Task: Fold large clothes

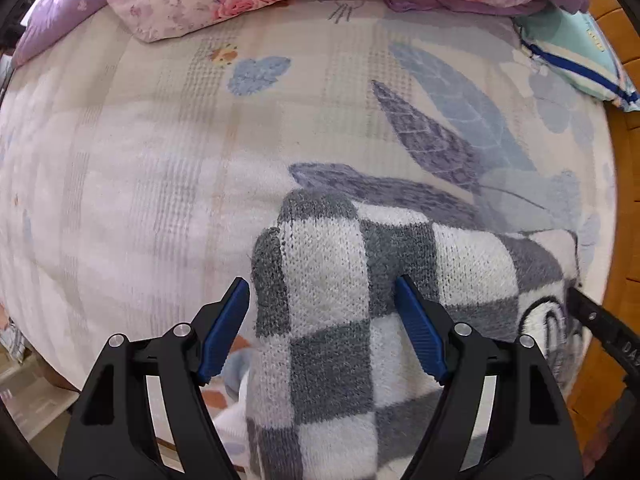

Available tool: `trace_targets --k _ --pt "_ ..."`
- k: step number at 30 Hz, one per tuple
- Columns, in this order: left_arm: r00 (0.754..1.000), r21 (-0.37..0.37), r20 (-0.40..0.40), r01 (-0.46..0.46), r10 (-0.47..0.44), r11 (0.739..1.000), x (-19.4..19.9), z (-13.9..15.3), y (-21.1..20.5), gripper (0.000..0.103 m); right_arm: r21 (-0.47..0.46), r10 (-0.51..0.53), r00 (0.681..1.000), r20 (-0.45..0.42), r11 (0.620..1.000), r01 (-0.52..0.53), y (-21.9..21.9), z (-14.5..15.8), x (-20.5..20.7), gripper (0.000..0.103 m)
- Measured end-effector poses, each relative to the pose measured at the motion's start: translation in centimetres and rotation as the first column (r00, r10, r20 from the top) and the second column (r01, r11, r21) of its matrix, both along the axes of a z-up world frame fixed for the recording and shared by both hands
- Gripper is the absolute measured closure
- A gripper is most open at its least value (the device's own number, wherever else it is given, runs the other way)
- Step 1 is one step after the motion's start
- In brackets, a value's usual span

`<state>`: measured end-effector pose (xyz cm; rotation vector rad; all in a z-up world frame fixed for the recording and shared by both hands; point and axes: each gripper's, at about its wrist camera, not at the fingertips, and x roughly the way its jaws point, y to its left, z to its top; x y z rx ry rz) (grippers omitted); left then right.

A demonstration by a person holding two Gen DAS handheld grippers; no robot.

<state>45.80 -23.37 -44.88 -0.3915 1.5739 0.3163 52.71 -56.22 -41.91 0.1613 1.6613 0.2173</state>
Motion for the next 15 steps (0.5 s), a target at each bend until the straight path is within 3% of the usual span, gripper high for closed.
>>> trace_targets --k 2,5,7,9,11,13,15 --pt "1.0 -0.018 0.021 0.002 -0.001 1.0 -0.9 1.9 -0.3 0.03 0.03 0.001 1.0 0.016 1.0 -0.001 -0.6 1.6 -0.8 0.067" --pt "0.994 -0.014 0.093 0.053 -0.051 0.998 -2.4 5.6 -2.0 0.031 0.171 -0.006 0.998 0.064 0.985 -0.005 -1.6 4.7 -2.4 0.067" --pt "0.988 -0.004 0.116 0.103 -0.101 0.995 -3.8 7.0 -3.7 0.031 0.146 0.044 0.995 0.087 0.988 -0.057 -1.2 5.6 -3.8 0.067" --pt "0.989 -0.013 0.088 0.123 -0.122 0.992 -5.2 6.4 -4.7 0.031 0.123 0.111 0.992 0.064 0.985 -0.118 -0.3 4.8 -5.5 0.066" --pt "0.993 -0.039 -0.004 0.119 -0.119 0.992 -8.0 4.1 -4.9 0.031 0.072 0.142 0.985 0.095 0.986 -0.149 -0.3 4.2 -8.1 0.066" --pt "0.996 -0.093 0.019 0.085 -0.083 0.992 -11.0 3.3 -4.4 0.029 0.052 0.156 0.982 0.108 0.985 -0.162 -0.9 4.4 -11.1 0.063" --pt "0.999 -0.12 0.021 0.038 -0.036 0.992 -14.2 2.7 -3.5 0.028 0.084 0.135 0.99 0.049 0.987 -0.138 -2.1 4.1 -13.8 0.063"
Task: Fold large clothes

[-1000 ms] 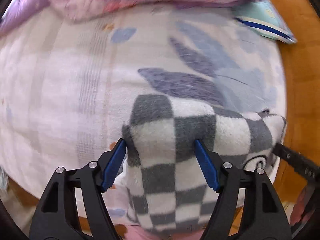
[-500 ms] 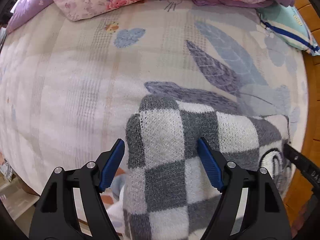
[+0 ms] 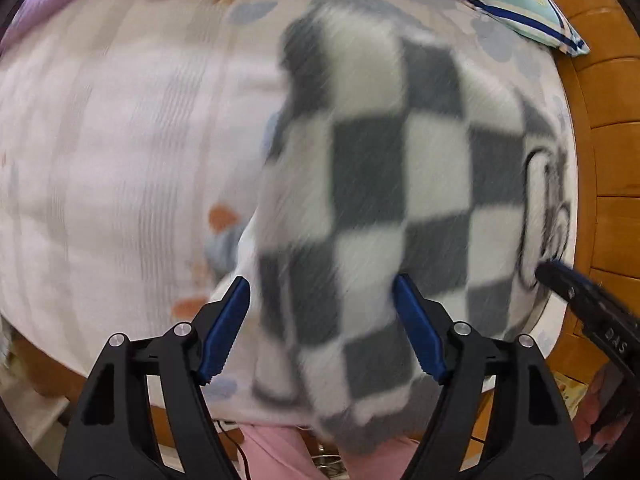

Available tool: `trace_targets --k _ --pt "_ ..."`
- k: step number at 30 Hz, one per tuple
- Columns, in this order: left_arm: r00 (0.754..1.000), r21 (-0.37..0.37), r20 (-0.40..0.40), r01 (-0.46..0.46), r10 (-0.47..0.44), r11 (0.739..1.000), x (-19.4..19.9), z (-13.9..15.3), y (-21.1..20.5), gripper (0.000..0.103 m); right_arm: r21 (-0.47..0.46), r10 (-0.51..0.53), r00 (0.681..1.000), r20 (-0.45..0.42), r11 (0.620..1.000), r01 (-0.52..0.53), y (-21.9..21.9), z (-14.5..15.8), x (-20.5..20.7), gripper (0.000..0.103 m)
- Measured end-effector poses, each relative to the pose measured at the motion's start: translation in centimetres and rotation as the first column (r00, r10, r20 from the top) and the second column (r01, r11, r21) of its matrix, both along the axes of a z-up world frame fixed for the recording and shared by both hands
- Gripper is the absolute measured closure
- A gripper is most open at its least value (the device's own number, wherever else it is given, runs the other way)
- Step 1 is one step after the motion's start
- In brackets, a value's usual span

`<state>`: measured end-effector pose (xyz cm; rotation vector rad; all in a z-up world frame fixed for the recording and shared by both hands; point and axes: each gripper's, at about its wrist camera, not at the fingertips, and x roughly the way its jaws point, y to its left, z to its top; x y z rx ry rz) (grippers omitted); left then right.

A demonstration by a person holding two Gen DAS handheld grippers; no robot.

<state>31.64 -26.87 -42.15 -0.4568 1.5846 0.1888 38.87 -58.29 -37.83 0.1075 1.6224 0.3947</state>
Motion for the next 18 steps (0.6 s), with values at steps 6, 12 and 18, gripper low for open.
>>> trace_targets --k 6,12,18 --pt "0.991 -0.078 -0.059 -0.128 0.123 0.989 -4.6 1.0 2.5 0.029 -0.042 -0.154 0.976 -0.157 0.988 0.149 -5.2 -1.0 -6.7 0.023" --pt "0.991 -0.275 -0.101 -0.111 0.086 0.955 -7.1 1.2 0.6 0.009 -0.04 -0.45 0.853 -0.262 0.889 0.457 -12.4 -4.4 -10.3 0.019" --pt "0.977 -0.313 -0.185 -0.161 0.106 0.936 -9.0 -3.8 -2.7 0.016 -0.003 -0.48 0.765 -0.43 0.848 0.53 -13.2 -6.9 -12.0 0.018"
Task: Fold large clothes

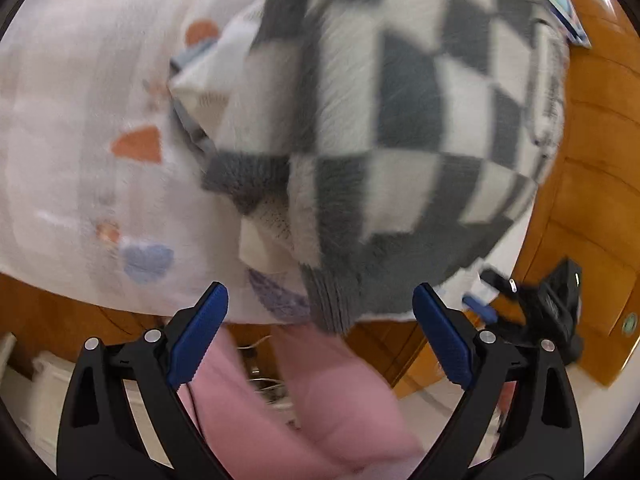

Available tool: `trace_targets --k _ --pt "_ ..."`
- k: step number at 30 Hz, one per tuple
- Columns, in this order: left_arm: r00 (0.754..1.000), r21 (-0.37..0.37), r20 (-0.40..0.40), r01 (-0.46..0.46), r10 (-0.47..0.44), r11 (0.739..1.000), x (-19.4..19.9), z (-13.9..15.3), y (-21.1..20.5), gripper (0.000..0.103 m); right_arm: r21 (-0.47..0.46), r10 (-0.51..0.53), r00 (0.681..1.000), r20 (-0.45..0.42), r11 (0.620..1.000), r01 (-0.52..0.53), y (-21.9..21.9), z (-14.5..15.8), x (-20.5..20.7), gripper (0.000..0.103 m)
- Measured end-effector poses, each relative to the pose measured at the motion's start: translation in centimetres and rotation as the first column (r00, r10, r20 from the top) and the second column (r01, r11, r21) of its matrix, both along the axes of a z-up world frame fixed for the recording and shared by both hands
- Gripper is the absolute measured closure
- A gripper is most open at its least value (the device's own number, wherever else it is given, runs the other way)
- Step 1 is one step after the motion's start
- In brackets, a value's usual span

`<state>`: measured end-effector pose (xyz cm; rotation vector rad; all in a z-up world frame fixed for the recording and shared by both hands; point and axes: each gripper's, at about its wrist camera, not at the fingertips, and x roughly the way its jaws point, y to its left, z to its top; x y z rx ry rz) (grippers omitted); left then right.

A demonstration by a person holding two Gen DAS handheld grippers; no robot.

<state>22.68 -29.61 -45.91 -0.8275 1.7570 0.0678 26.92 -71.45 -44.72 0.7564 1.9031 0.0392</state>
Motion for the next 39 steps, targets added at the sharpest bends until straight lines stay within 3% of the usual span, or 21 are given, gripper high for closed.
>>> trace_targets --k 1,2,4,7,12,17,19,20,22,24,26,27,29,31,33,35,36,37,38,39 --pt "0.999 -0.005 0.012 -0.033 0.033 0.999 -0.4 -0.5 0.5 0.06 -0.001 -0.012 1.0 0.0 1.0 0.012 0.1 0.0 -0.1 0.018" --pt "0.997 -0.04 0.029 -0.067 0.068 0.997 -0.6 -1.0 0.6 0.076 -0.001 -0.03 1.0 -0.005 1.0 0.03 0.2 0.0 -0.2 0.018" --pt "0.996 -0.023 0.027 -0.083 0.083 0.996 -0.4 -0.7 1.1 0.082 0.03 -0.072 0.997 -0.017 0.997 0.072 0.3 -0.1 -0.6 0.018" --pt "0.996 0.065 0.084 -0.047 0.042 0.997 0.1 1.6 2.0 0.09 0.055 -0.092 0.996 -0.017 0.994 0.093 1.0 0.1 -0.8 0.019" --pt "0.993 0.128 0.117 -0.046 0.031 0.991 0.3 3.4 4.3 0.091 0.041 -0.048 0.999 -0.003 0.998 0.048 2.9 1.0 -0.7 0.019" --pt "0.995 0.184 0.091 -0.046 0.03 0.982 -0.2 3.5 7.1 0.093 0.065 -0.101 0.995 0.006 0.993 0.101 4.9 1.7 -0.2 0.019" --pt "0.996 0.202 0.08 -0.044 0.029 0.978 -0.7 3.2 8.1 0.093 0.051 -0.059 0.998 0.014 0.997 0.058 5.6 1.9 0.3 0.019" --pt "0.997 0.215 0.073 -0.038 0.023 0.976 -1.0 2.9 8.4 0.103 0.038 -0.036 0.999 0.03 0.999 0.035 5.9 2.2 0.6 0.019" --pt "1.0 0.355 0.011 0.001 -0.005 0.935 -1.0 2.4 9.6 0.103 0.014 -0.007 0.998 0.056 1.0 0.006 5.6 2.4 1.0 0.019" --pt "0.999 0.279 -0.004 -0.03 0.032 0.96 -1.2 1.6 11.0 0.103 -0.024 -0.006 0.999 0.037 1.0 0.007 5.4 1.7 1.2 0.019" --pt "0.999 0.249 0.025 -0.05 0.045 0.967 -0.9 2.4 11.7 0.102 -0.045 -0.01 0.999 0.034 0.999 0.012 5.5 1.5 1.6 0.019" --pt "0.999 0.25 0.041 -0.027 0.017 0.968 -0.4 3.0 11.6 0.101 -0.037 0.007 0.998 0.064 0.999 -0.005 6.0 2.0 2.1 0.019" --pt "0.997 0.261 0.069 0.011 -0.03 0.965 0.5 4.5 11.0 0.078 -0.051 0.07 0.991 0.111 0.997 -0.064 7.1 3.3 3.0 0.019" --pt "0.988 0.264 0.146 0.011 -0.051 0.964 1.3 6.6 10.0 0.075 -0.101 0.117 0.976 0.181 0.99 -0.1 8.1 5.0 3.9 0.019" --pt "0.973 0.263 0.211 0.03 -0.088 0.964 2.5 8.3 8.6 0.075 -0.103 0.14 0.952 0.274 0.988 -0.116 9.1 7.1 4.4 0.027" --pt "0.952 0.26 0.281 0.049 -0.125 0.964 3.9 9.8 6.7 0.075 -0.111 0.215 0.886 0.412 0.976 -0.185 10.8 9.4 5.4 0.039" --pt "0.931 0.248 0.329 0.077 -0.159 0.966 4.7 10.2 5.1 0.075 -0.145 0.264 0.858 0.44 0.964 -0.222 11.6 9.9 5.7 0.043" --pt "0.921 0.258 0.34 0.1 -0.188 0.961 5.4 9.9 4.1 0.076 -0.217 0.356 0.817 0.454 0.933 -0.287 13.0 10.1 6.2 0.057" --pt "0.924 0.289 0.312 0.128 -0.22 0.949 6.2 8.9 2.8 0.081 -0.242 0.397 0.803 0.445 0.916 -0.319 13.7 9.6 6.7 0.071" --pt "0.931 0.302 0.279 0.147 -0.235 0.942 6.7 7.7 2.1 0.086 -0.234 0.409 0.808 0.424 0.911 -0.338 14.4 8.3 7.2 0.074"
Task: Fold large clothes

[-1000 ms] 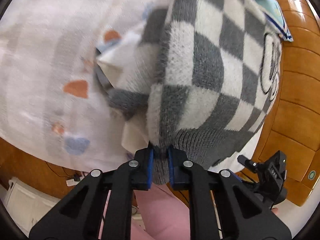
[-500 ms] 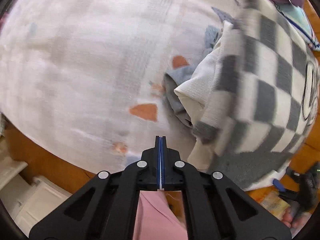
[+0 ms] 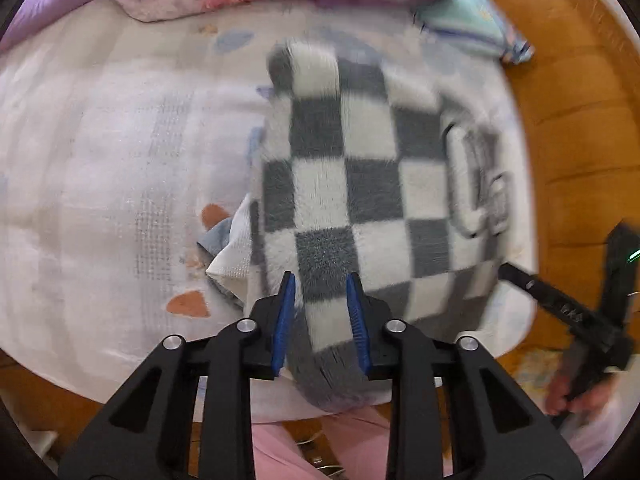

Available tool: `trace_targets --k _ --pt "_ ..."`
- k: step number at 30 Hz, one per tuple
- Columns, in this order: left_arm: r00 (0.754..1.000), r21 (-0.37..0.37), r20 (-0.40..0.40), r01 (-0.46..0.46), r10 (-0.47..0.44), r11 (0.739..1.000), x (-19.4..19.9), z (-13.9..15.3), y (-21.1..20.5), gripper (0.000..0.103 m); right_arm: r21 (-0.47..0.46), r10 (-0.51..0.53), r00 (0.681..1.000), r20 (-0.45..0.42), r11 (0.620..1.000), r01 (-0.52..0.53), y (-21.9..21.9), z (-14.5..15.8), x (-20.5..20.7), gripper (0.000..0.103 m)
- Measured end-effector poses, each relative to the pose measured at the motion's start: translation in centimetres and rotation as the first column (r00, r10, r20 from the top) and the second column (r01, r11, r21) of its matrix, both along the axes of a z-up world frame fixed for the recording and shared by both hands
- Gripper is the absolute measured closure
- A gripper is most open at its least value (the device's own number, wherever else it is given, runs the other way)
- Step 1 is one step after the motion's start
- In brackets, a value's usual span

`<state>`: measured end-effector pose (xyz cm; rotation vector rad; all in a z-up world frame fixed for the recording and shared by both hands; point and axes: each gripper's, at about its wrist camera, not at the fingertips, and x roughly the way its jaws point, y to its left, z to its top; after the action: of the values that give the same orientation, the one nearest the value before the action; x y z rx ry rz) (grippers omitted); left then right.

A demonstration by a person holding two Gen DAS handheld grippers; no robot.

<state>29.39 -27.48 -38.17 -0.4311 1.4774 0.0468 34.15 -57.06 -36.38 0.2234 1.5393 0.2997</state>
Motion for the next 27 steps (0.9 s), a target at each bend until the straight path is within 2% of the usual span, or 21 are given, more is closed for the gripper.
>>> trace_targets --k 1,2,4,9,12,13,14,15,18,22,23,24,25,27 --pt "0.999 0.02 -0.044 0.003 -0.002 1.0 0.4 -2.0 -0.5 0.092 0.006 -0.003 0.999 -0.043 1.0 0.004 0.3 -1.8 0.1 0.075" --pt "0.997 0.049 -0.076 -0.001 0.004 0.999 0.7 -4.3 -0.9 0.092 0.012 -0.023 0.996 -0.083 1.0 0.024 0.5 -3.7 0.3 0.075" --pt "0.994 0.083 -0.104 -0.009 0.017 0.997 1.1 -6.2 -0.9 0.092 0.043 -0.068 0.989 -0.132 0.996 0.075 0.1 -5.4 0.7 0.075" --pt "0.991 0.087 -0.102 -0.079 0.088 0.993 1.2 -5.2 0.1 0.088 0.021 0.002 0.995 -0.099 1.0 0.0 0.9 -4.0 0.5 0.075" --pt "0.987 0.082 -0.099 -0.119 0.127 0.99 0.4 -3.8 0.4 0.084 0.041 -0.04 0.992 -0.118 0.998 0.045 0.6 -2.6 -0.5 0.074" --pt "0.987 0.099 -0.09 -0.126 0.135 0.987 0.1 -3.1 0.2 0.067 0.063 -0.07 0.991 -0.113 0.995 0.077 0.3 -1.7 -0.6 0.067" --pt "0.987 0.12 -0.073 -0.134 0.143 0.984 -0.1 -2.4 0.1 0.042 0.077 -0.097 0.99 -0.099 0.991 0.105 -0.1 -0.8 -0.6 0.058" --pt "0.987 0.144 -0.042 -0.147 0.155 0.979 -0.5 -1.3 0.0 0.038 0.087 -0.107 0.991 -0.086 0.99 0.115 -0.6 0.0 -0.6 0.056" --pt "0.985 0.154 -0.014 -0.17 0.174 0.973 -1.6 0.7 0.0 0.038 0.086 -0.077 0.997 -0.02 0.993 0.079 0.0 2.4 -0.5 0.045" --pt "0.982 0.195 0.015 -0.188 0.188 0.963 -3.4 3.4 0.1 0.037 0.071 -0.034 0.999 0.043 0.997 0.031 0.0 5.0 -1.3 0.041" --pt "0.981 0.202 0.03 -0.192 0.19 0.96 -4.1 4.5 0.3 0.034 0.06 -0.018 0.998 0.057 0.998 0.015 0.3 5.8 -1.6 0.032" --pt "0.981 0.212 0.045 -0.192 0.187 0.958 -4.6 5.3 0.5 0.033 0.038 -0.003 0.997 0.082 0.999 -0.001 0.5 6.8 -2.1 0.03" --pt "0.982 0.219 0.054 -0.188 0.181 0.957 -4.9 5.9 0.7 0.029 0.02 0.005 0.994 0.107 1.0 -0.007 0.9 7.3 -2.4 0.029" --pt "0.984 0.224 0.082 -0.175 0.16 0.959 -5.8 7.6 1.0 0.028 -0.01 0.02 0.987 0.158 1.0 -0.018 1.5 9.0 -3.3 0.029"
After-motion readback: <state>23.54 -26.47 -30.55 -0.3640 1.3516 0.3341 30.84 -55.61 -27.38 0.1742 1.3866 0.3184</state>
